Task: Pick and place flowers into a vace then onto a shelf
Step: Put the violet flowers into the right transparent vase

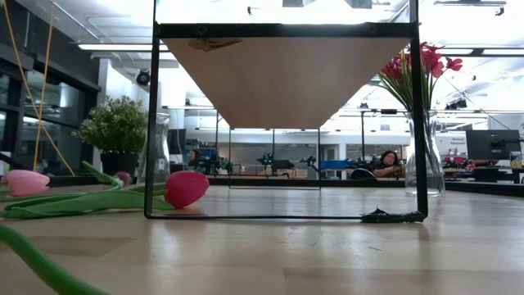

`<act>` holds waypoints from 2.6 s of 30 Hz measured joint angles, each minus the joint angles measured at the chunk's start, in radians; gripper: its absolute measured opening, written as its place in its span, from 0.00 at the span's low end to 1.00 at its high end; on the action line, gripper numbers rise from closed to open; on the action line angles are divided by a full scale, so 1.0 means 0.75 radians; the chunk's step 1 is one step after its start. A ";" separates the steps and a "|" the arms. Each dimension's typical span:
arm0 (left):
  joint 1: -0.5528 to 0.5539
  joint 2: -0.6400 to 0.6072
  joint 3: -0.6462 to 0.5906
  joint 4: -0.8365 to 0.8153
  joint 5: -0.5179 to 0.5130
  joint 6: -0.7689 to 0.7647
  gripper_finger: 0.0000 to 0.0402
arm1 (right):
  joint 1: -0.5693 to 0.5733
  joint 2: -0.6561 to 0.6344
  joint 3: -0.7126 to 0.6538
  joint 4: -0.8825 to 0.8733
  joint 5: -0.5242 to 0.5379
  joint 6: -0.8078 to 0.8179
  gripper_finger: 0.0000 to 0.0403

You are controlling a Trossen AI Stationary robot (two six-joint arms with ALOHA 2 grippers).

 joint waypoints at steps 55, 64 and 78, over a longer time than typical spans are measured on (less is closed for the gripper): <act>0.001 -0.002 -0.003 -0.012 -0.087 -0.001 0.32 | -0.044 0.093 0.001 0.150 -0.091 -0.270 0.01; 0.000 -0.001 -0.003 -0.012 -0.093 -0.001 0.48 | -0.043 0.087 0.001 0.146 -0.038 -0.293 0.00; -0.001 -0.001 -0.003 -0.014 -0.083 0.007 0.53 | -0.037 -0.127 0.001 -0.099 0.274 -0.360 0.00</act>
